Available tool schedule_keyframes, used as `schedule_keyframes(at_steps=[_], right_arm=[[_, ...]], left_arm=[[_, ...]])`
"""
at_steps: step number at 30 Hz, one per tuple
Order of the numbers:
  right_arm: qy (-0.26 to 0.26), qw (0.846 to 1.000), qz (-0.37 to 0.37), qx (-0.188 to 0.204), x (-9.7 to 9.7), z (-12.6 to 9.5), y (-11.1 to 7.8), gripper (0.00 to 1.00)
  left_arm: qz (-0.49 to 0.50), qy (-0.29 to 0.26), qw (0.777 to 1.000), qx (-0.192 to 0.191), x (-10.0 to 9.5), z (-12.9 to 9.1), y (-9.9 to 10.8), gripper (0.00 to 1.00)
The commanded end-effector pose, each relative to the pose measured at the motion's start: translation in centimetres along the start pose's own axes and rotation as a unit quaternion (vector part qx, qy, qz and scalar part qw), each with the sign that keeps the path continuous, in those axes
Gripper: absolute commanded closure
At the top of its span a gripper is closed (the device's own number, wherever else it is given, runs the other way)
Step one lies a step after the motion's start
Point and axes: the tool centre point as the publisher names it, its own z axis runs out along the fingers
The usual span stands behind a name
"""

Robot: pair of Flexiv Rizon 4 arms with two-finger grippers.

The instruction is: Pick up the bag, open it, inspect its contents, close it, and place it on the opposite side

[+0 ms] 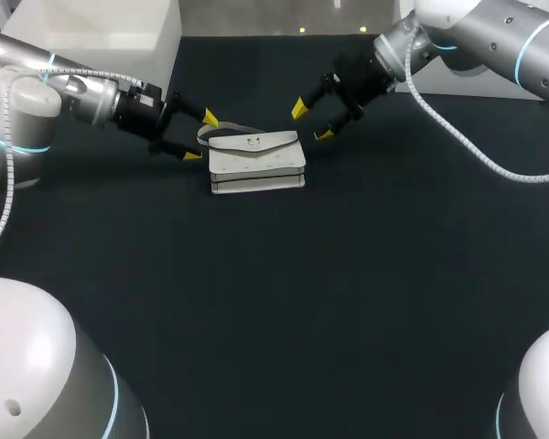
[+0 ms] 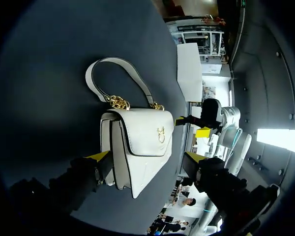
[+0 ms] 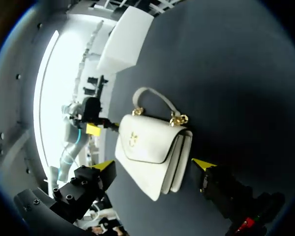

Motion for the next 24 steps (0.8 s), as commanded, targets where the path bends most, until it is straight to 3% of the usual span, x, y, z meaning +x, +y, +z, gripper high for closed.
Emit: schedule_keyframes(at_steps=[1,8,19,24], right_arm=[[0.016,1.0,0.007,0.021,-0.7,0.5,0.7,0.0],[0.025,0.999,0.017,0.035,-0.9,1.5,0.8,0.01],[0.037,0.995,0.07,0.065,-1.8,3.1,1.3,0.19],[0.046,0.991,0.109,0.067,-2.1,3.4,1.6,0.24]], left_arm=[[0.0,0.027,1.0,-0.01,-0.5,0.6,-0.5,0.0],[0.006,0.049,0.999,-0.009,-0.5,1.0,-0.8,0.0],[0.022,0.063,0.998,-0.007,-0.5,1.9,-1.2,0.19],[0.024,0.071,0.997,-0.003,-0.7,2.1,-1.4,0.2]])
